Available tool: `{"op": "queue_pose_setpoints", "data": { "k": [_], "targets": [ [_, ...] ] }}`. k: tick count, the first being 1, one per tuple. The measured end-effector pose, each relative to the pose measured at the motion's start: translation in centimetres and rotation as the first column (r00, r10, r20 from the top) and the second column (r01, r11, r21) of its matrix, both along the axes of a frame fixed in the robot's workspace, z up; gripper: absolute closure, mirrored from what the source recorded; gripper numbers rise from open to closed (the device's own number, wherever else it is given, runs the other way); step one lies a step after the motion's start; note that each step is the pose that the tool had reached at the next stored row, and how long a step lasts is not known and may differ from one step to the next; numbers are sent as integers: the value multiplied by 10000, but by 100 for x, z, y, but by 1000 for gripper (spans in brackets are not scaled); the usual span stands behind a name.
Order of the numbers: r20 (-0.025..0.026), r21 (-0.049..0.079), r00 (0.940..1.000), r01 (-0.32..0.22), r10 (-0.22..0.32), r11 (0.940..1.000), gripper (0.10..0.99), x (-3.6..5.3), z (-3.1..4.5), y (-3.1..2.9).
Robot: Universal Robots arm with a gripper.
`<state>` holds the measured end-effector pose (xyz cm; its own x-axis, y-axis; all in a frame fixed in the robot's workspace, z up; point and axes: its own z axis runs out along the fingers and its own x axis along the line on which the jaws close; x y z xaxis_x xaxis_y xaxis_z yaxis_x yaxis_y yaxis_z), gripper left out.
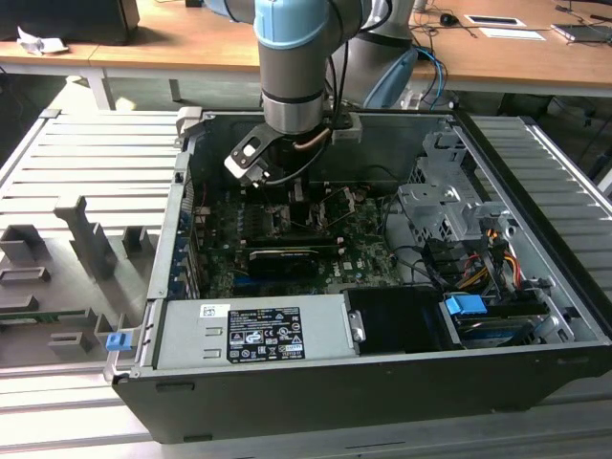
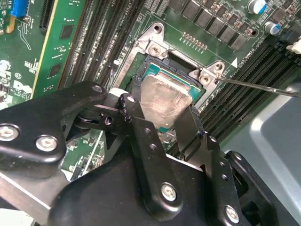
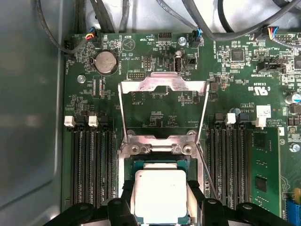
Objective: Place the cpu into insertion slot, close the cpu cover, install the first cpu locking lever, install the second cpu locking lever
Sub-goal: 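Place the cpu into insertion slot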
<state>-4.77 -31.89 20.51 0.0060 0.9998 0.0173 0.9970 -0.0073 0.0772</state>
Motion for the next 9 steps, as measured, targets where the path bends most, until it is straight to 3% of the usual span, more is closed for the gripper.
{"op": "queue_pose_setpoints", "data": {
  "k": [9],
  "targets": [
    [-3, 0, 10000, 76, -76, 10000, 561, 1, -21, 0]
  ]
}}
